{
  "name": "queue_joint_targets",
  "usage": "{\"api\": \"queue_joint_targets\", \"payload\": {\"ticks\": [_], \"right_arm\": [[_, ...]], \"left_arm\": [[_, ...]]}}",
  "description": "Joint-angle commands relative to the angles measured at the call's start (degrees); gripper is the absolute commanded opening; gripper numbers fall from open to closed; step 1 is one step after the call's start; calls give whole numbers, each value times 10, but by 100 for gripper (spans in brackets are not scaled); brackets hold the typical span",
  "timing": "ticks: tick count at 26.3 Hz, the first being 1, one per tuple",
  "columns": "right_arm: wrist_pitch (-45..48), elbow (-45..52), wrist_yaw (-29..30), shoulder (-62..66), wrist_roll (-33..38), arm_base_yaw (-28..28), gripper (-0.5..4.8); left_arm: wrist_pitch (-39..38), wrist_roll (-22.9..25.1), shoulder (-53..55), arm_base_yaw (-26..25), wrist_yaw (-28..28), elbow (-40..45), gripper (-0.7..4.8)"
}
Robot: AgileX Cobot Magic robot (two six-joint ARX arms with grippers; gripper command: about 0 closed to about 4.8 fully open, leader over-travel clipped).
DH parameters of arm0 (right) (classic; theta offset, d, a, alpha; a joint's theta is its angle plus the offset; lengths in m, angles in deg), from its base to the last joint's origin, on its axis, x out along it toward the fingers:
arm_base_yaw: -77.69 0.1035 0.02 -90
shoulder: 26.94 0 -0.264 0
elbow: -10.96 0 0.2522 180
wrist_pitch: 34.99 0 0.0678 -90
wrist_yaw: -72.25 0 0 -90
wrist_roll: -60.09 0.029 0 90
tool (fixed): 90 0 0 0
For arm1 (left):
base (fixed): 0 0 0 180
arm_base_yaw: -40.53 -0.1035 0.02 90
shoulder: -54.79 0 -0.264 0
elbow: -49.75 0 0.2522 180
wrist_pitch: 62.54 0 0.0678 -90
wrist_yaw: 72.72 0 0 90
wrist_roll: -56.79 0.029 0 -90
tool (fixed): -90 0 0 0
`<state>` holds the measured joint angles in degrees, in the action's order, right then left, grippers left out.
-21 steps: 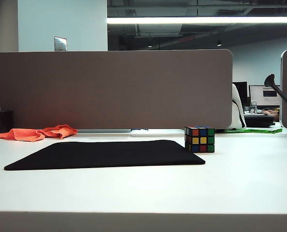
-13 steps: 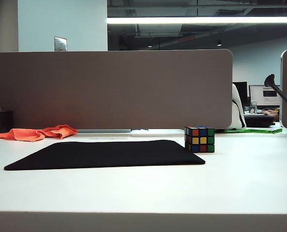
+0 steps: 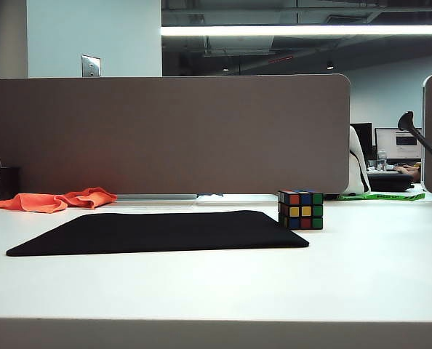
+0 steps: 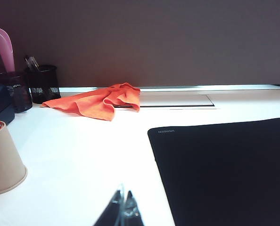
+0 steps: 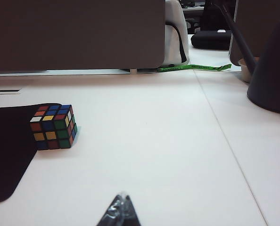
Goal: Pick up the cube on the right side of the mouse pad, then place it in the center of the mouse pad.
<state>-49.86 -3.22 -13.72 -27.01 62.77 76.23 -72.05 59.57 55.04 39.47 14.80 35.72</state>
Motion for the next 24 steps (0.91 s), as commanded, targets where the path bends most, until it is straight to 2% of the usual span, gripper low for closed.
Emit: {"api": "queue_joint_targets", "payload": {"ticks": [1, 6, 7, 10, 13, 18, 24], "right_arm": [[12, 1, -3, 0, -1, 0, -6], [24, 0, -5, 0, -1, 0, -5], [56, -2, -4, 0, -1, 0, -6], [141, -2, -5, 0, -1, 0, -6], [189, -9, -15, 2, -1, 0, -6], [101, -61, -15, 17, -15, 0, -5], [97, -110, 1, 122, -17, 0, -5]], "left_arm": [[7, -2, 0, 0, -20, -2, -6], [10, -2, 0, 0, -134, -2, -6], [14, -2, 0, 0, -178, -2, -6], [18, -2, 0, 0, -238, -2, -6], [18, -12, 0, 0, -263, -2, -6], [18, -49, 0, 0, -272, -2, -6], [18, -50, 0, 0, -313, -2, -6]]}}
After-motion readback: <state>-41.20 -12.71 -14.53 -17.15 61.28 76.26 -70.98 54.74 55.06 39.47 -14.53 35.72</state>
